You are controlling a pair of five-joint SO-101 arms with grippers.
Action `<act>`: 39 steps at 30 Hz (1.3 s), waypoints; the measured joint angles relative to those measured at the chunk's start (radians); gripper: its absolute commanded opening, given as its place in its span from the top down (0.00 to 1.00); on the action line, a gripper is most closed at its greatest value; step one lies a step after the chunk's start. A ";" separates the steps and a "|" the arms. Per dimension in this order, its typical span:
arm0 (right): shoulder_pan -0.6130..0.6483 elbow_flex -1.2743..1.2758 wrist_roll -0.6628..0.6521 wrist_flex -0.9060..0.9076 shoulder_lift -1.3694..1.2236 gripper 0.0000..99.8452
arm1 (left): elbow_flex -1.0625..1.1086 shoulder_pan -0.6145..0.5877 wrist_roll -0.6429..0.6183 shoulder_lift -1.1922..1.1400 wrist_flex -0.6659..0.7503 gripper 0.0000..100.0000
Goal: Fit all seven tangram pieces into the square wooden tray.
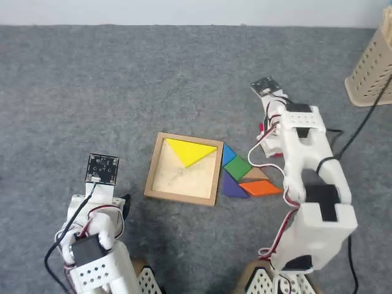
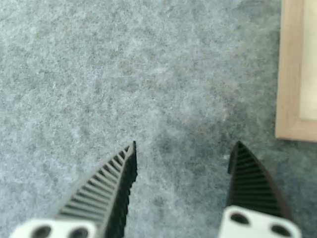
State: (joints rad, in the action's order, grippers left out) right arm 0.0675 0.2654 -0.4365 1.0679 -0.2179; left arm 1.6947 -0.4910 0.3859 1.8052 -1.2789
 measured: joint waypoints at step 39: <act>0.031 -0.049 -0.054 -0.003 -0.138 0.85 | 0.000 0.000 0.000 0.000 0.000 0.72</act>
State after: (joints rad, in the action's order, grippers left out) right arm 0.0982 0.2163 -0.4902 1.0648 -0.3560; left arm 1.6947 -0.4910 0.3859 1.8052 -1.2789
